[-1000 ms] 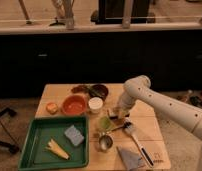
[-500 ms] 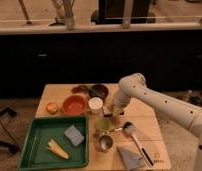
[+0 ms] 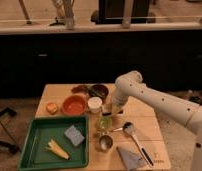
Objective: Place eraser in red bowl
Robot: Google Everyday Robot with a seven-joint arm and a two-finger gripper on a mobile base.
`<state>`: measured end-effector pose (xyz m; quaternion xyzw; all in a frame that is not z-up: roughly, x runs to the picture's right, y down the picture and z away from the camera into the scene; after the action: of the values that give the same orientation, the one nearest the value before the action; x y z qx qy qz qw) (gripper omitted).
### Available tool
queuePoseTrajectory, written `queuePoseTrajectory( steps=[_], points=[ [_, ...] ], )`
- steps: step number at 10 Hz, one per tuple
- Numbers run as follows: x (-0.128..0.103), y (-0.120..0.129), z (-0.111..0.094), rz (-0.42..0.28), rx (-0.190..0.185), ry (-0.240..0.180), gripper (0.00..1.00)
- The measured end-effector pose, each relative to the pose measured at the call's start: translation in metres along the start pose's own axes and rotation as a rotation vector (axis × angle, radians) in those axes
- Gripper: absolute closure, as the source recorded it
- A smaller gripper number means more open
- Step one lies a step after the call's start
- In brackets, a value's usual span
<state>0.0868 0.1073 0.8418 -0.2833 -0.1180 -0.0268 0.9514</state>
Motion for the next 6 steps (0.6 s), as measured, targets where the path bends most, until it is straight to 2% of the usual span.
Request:
queuePoseTrajectory(
  steps=[2,6],
  points=[
    [0.006,-0.007,-0.016,0.013,0.002,0.054,1.0],
    [0.013,-0.017,-0.034,0.024,0.014,0.098,1.0]
  ],
)
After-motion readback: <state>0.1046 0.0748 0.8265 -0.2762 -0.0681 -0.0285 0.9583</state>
